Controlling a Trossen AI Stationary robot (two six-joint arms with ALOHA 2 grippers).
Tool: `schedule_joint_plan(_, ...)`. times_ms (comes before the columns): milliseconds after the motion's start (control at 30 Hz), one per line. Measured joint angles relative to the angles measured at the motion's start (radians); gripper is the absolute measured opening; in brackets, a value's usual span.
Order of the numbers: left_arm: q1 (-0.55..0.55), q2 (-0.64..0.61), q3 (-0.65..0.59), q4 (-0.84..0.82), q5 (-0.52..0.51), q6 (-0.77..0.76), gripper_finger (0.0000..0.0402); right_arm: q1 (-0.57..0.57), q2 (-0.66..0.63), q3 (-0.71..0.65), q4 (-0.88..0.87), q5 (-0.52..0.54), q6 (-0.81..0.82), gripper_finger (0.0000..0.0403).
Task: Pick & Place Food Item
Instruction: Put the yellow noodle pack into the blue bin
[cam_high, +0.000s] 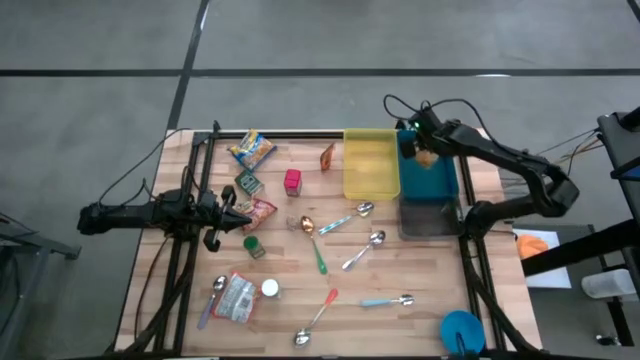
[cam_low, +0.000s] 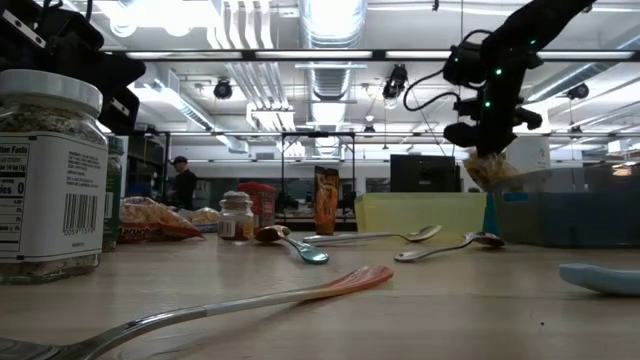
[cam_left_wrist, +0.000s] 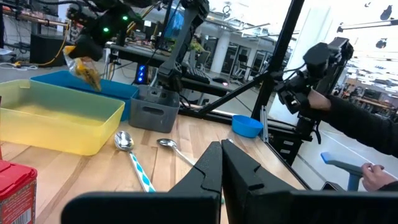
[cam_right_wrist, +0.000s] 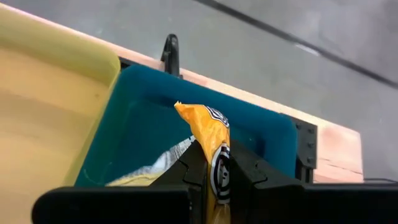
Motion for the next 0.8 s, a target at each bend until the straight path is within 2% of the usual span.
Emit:
schedule_joint_plan(100,0.000,0.000,0.000,0.000,0.000,0.000,0.0001,-0.037,0.062,0.032,-0.007,-0.048,-0.005,0.0024)
schedule_joint_plan(333,0.000,0.000,0.000,0.000,0.000,0.000,0.0001,-0.107,0.196,0.085,-0.074,-0.064,-0.007,0.0024)
schedule_joint_plan(467,0.000,0.000,0.000,0.000,0.000,0.000,0.0001,-0.129,0.252,0.093,-0.085,-0.118,-0.019,0.0024)
schedule_joint_plan(800,0.000,0.000,0.000,0.000,0.000,0.000,0.0001,-0.129,0.287,0.101,-0.082,-0.134,-0.025,0.0024)
